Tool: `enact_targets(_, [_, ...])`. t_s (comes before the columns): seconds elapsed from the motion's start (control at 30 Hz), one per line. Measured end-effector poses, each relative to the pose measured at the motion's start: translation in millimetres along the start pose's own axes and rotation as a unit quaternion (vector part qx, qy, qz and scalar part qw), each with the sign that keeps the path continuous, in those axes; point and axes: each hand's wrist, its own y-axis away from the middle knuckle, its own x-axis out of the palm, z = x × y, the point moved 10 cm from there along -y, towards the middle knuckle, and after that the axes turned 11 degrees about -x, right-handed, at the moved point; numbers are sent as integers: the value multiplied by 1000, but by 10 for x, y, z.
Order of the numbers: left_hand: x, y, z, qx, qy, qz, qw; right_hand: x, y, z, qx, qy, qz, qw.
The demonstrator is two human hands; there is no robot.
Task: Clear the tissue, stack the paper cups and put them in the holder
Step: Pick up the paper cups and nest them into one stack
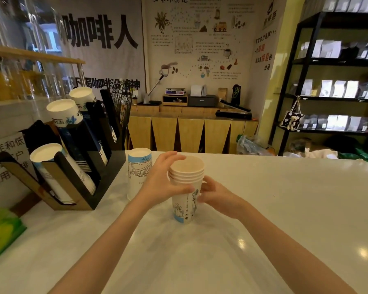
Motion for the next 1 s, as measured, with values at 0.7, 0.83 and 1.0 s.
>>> enact_targets(0.7, [-1051,-219,-237,-5,34,-144,989,-257,-217,1507,-229,-3,-198,953])
enact_targets(0.83, [-985,-230,-9,-85,-6,-95,992,-133,-398,1978,-279,32,-234,931])
enact_targets(1.0, [-982,-224,237,-137,-7,-106,985,266,-689,2267,-316,144,-190,918])
